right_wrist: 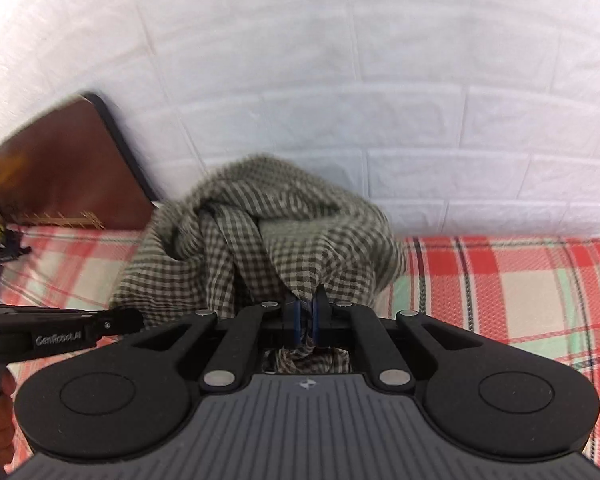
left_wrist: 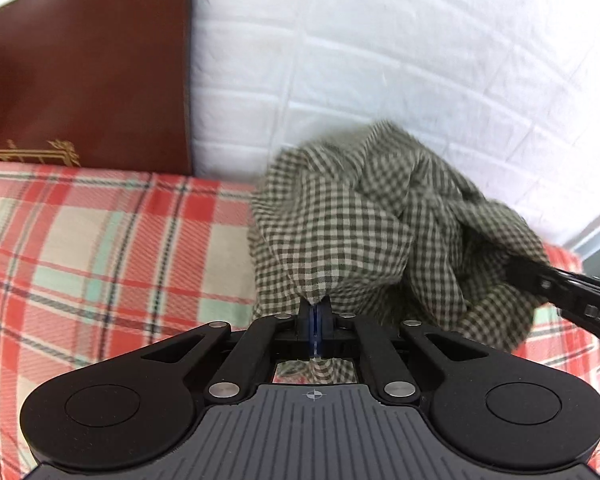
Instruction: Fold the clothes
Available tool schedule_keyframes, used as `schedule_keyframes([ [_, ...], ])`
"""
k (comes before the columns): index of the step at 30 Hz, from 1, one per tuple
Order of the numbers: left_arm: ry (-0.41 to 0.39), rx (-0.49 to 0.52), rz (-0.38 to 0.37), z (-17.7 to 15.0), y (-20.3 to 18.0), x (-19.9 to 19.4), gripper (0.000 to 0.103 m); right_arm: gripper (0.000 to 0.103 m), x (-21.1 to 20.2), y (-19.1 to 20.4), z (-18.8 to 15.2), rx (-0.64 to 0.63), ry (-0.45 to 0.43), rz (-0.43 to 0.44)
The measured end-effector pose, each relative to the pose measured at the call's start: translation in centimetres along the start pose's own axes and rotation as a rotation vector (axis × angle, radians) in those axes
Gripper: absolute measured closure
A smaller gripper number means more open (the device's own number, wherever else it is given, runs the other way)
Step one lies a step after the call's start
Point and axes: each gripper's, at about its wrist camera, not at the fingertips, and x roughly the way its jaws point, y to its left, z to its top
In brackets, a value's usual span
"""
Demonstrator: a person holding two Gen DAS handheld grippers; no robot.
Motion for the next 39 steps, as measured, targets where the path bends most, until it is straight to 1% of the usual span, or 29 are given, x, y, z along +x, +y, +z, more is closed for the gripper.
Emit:
schedule_keyframes([
  [4, -0.035, 0.003, -0.013, -1.0, 0.6, -2.4, 0.103, 0.098, -4.7, 1.0, -0.2, -0.021, -0.061, 0.014],
  [7, -0.028, 0.012, -0.029, -2.9, 0.6, -4.0, 0.103, 0.098, -8.1, 1.1, -1.4, -0.020, -0.081, 0.016],
  [10, -0.002, 0.020, -0.036, -5.6, -0.6, -5.7, 0.103, 0.098, -10.6, 1.2, -3.9, -0.016, -0.059, -0.001],
  [13, 0.052, 0.016, -0.039, -8.6, -1.7, -6.7, 0.103, 0.098, -12.6, 1.4, -7.5, 0.022, -0.007, -0.024],
  [15, 0.089, 0.031, -0.032, -10.8, -2.6, -7.0, 0.103, 0.098, -13.4, 1.4, -9.9, 0.065, 0.036, -0.032],
  [17, 0.123, 0.048, -0.021, -13.0, -3.6, -7.3, 0.103, 0.098, -14.0, 1.3, -12.4, 0.102, 0.086, -0.035],
  [21, 0.188, 0.078, 0.008, -17.2, -5.5, -7.7, 0.103, 0.098, -14.5, 0.7, -16.7, 0.124, 0.178, -0.044],
  [24, 0.223, 0.111, 0.039, -19.9, -6.5, -8.0, 0.103, 0.098, -14.4, -0.1, -19.2, 0.129, 0.221, -0.054],
  [26, 0.241, 0.112, 0.064, -21.1, -6.8, -8.1, 0.103, 0.098, -14.4, -0.6, -20.6, 0.126, 0.240, -0.052],
  [30, 0.234, 0.095, 0.107, -22.9, -7.2, -9.1, 0.103, 0.098, -14.1, -1.4, -22.7, 0.102, 0.269, -0.018],
  [35, 0.207, 0.072, 0.147, -24.2, -8.2, -10.0, 0.103, 0.097, -11.3, -1.4, -24.5, 0.031, 0.353, 0.007],
  [37, 0.197, 0.067, 0.156, -24.4, -8.7, -10.4, 0.103, 0.090, -10.7, -1.6, -25.0, 0.023, 0.369, 0.013],
  [38, 0.187, 0.070, 0.157, -24.4, -9.0, -10.7, 0.103, 0.083, -10.9, -1.7, -25.0, 0.019, 0.367, 0.011],
  [39, 0.174, 0.076, 0.156, -24.3, -9.2, -10.9, 0.103, 0.064, -11.2, -1.6, -24.9, 0.011, 0.360, 0.004],
])
